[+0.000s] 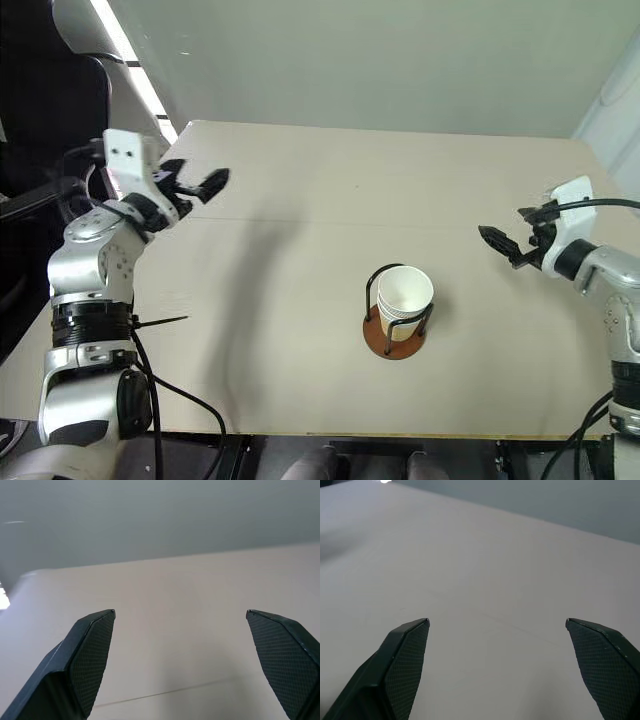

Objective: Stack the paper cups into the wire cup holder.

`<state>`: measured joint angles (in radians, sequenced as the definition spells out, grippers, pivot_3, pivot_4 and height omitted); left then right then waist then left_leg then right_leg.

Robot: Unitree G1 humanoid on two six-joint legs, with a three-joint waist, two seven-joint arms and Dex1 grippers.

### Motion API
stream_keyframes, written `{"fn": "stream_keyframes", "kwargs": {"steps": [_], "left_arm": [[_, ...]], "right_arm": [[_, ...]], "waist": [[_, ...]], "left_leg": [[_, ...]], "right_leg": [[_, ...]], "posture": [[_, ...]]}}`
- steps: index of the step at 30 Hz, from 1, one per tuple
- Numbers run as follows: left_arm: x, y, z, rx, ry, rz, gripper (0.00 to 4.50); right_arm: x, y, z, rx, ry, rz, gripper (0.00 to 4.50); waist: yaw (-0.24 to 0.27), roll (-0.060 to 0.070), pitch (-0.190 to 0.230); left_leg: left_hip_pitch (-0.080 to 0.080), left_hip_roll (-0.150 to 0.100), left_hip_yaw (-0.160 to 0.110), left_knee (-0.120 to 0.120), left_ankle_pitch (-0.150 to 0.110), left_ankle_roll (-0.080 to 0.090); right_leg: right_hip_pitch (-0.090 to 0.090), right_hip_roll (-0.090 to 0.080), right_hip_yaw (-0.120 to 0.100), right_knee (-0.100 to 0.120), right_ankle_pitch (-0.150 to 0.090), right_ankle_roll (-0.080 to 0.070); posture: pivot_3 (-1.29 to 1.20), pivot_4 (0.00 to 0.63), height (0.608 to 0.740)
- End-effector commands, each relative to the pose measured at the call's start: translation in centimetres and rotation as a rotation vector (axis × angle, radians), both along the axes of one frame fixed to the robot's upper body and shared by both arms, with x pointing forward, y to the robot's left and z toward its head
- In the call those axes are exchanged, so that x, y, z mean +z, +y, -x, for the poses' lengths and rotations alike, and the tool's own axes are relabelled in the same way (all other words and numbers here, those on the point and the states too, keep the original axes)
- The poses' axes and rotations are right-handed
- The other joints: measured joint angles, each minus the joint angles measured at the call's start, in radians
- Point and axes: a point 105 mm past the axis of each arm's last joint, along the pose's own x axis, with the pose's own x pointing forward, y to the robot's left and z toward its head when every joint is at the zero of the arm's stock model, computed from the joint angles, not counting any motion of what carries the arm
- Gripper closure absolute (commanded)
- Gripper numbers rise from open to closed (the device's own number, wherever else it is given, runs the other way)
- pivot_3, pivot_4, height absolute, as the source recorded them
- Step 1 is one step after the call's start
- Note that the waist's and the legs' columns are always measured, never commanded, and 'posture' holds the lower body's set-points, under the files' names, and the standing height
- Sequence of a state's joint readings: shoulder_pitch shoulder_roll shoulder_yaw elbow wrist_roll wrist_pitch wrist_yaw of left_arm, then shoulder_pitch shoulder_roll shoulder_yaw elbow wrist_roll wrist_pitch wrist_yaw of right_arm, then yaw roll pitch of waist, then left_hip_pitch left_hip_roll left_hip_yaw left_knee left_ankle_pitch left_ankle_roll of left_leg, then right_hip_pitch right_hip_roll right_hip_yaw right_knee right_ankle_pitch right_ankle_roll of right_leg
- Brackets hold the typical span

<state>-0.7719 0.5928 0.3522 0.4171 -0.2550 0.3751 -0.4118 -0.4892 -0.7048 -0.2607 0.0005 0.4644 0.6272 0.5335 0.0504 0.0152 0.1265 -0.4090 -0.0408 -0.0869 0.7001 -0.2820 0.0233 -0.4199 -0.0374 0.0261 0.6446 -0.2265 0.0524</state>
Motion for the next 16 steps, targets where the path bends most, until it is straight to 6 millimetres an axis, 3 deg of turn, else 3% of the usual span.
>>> {"fn": "stream_keyframes", "kwargs": {"steps": [1,7,13,16], "left_arm": [[-1.7,2.2,0.7,0.125,-0.012,0.066,0.01],[-3.9,3.8,1.9,0.244,-0.023,0.156,0.01],[-4.2,3.7,2.0,0.251,-0.025,0.189,0.01],[-4.2,3.0,1.7,0.217,-0.017,0.176,0.01]], "right_arm": [[1.5,-2.1,-0.9,-0.176,-0.122,-0.120,0.00],[-1.9,-5.3,-2.2,-0.363,-0.020,-0.172,0.00],[-2.1,-6.0,-3.1,-0.403,-0.022,-0.175,0.00],[-2.8,-7.3,-3.2,-0.474,-0.017,-0.154,0.00]], "waist": [[0.000,0.000,0.000],[0.009,-0.001,0.000],[0.006,0.000,0.000],[0.006,-0.001,0.000]], "left_leg": [[0.001,0.000,0.000,-0.001,0.000,0.000],[0.001,-0.001,-0.001,0.000,0.000,0.000],[0.002,0.000,0.000,-0.002,0.000,-0.002],[0.003,0.000,0.000,-0.002,0.000,-0.003]], "right_leg": [[0.001,0.000,0.000,0.000,0.000,0.000],[0.002,0.000,0.000,0.000,0.000,-0.001],[0.001,0.000,0.000,0.001,0.001,-0.002],[0.002,0.001,0.000,0.001,0.001,-0.002]], "posture": [[0.00,0.150,0.740],[0.00,0.150,0.740],[0.00,0.150,0.740],[0.00,0.150,0.740]]}}
